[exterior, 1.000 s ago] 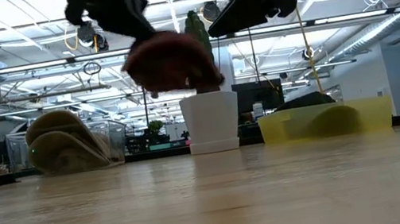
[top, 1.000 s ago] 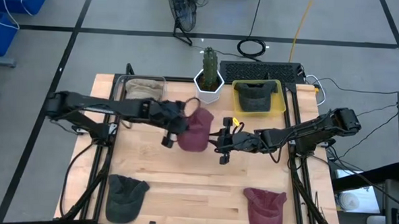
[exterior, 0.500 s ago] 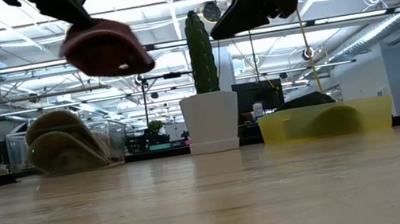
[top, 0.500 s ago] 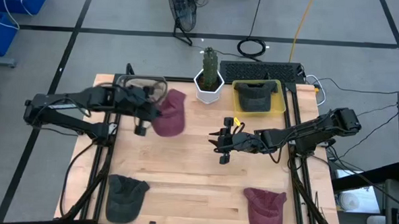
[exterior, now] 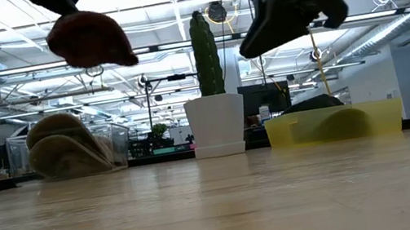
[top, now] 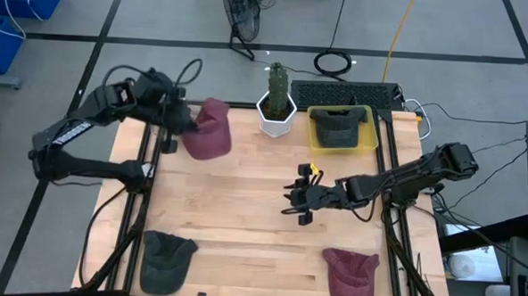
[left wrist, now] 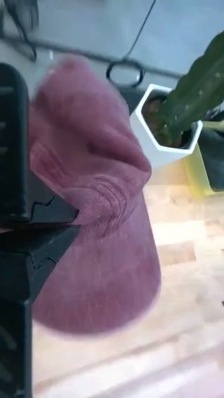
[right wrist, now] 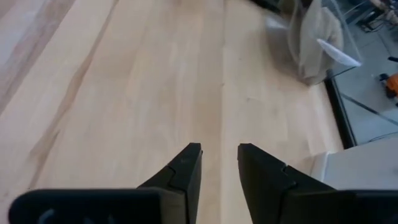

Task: Pick & Place hat
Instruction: Put the left red cap into the transparent bin

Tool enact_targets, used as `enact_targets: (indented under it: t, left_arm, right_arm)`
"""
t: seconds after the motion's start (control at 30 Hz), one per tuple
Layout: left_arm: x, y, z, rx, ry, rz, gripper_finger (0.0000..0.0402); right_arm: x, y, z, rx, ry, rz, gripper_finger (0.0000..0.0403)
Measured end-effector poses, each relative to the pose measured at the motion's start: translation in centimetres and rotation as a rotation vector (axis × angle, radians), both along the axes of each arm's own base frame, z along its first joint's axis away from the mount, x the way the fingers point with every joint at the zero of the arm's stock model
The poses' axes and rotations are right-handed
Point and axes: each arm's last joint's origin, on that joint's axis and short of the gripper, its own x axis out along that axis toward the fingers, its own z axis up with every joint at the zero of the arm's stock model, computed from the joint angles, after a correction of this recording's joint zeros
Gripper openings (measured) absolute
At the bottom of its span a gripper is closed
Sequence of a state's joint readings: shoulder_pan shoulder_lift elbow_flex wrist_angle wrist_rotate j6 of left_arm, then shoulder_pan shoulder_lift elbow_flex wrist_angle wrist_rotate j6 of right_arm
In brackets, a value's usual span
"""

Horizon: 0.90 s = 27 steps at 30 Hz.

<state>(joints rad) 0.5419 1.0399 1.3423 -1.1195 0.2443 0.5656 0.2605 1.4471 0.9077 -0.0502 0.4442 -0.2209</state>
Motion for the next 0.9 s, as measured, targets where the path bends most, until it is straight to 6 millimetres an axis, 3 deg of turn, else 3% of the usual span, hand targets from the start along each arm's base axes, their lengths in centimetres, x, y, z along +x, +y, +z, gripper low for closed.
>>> enact_targets:
  t: [0.4, 0.6, 0.9]
  left_arm:
    - [-3.5, 5.9, -1.5, -0.147, -0.043, 0.096, 0.0008]
    - [-4.8, 9.1, -3.3, -0.240, 0.007, 0.187, 0.0005]
    - [-5.1, 13.2, -6.2, -0.366, 0.138, 0.411, 0.0008]
  right_arm:
    - [-0.2, 0.5, -0.1, 0.022, 0.001, 0.003, 0.0089]
    - [-0.2, 0.6, -0.1, 0.061, -0.009, -0.019, 0.0089]
    - [-1.3, 1.3, -2.0, 0.103, 0.008, -0.023, 0.0089]
